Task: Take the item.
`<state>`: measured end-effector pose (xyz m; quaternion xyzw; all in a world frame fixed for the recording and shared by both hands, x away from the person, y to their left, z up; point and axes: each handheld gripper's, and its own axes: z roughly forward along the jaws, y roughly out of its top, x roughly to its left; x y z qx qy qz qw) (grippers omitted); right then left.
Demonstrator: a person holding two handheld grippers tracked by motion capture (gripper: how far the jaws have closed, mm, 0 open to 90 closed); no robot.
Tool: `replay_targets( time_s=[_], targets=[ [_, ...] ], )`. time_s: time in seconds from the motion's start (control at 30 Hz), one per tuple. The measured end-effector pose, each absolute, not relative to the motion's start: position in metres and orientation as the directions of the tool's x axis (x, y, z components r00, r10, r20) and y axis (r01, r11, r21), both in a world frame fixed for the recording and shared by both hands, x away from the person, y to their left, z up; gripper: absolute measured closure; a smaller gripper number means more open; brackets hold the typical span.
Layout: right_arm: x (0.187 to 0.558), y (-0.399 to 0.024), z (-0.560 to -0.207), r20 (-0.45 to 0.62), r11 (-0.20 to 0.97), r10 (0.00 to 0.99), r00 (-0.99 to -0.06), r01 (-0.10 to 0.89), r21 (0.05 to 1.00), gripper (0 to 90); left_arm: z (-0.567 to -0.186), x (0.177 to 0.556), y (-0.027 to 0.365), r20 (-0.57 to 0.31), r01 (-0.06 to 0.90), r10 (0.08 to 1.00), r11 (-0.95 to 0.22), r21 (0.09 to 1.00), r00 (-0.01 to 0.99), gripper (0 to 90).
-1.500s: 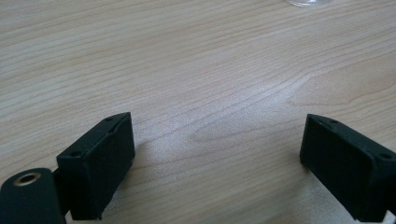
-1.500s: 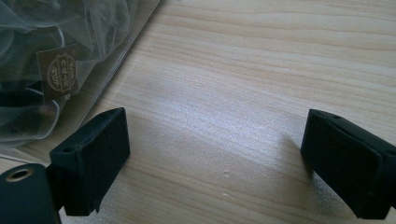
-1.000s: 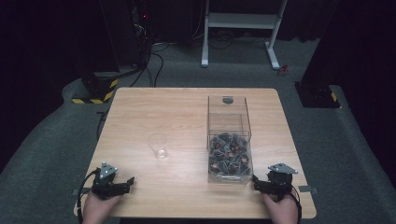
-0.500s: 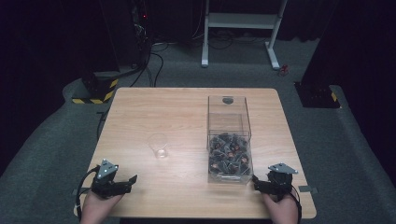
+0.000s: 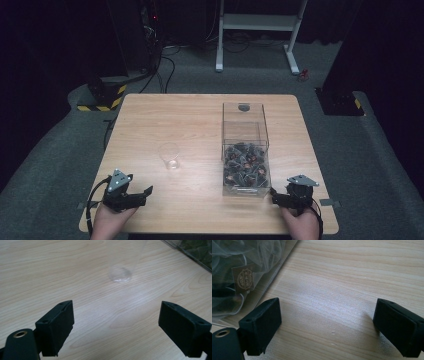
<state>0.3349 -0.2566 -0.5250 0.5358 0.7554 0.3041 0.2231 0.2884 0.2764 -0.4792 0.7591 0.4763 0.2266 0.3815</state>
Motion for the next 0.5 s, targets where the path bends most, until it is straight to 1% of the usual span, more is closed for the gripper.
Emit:
replay_targets(
  time_s=[0.3, 0.5],
  targets=[
    [0.335, -0.257, -0.525, -0.011, 0.241, 0.945, -0.326, 0.674, 0.699, 7.8, -0.478, 0.291, 0.263, -0.023, 0.542, 0.879, -0.272, 0.795, 0.476, 13.4],
    [0.335, -0.257, -0.525, -0.011, 0.242, 0.945, -0.327, 0.675, 0.697, 7.8, -0.474, 0.291, 0.253, -0.038, 0.529, 0.871, -0.263, 0.807, 0.49, 13.0]
  ],
)
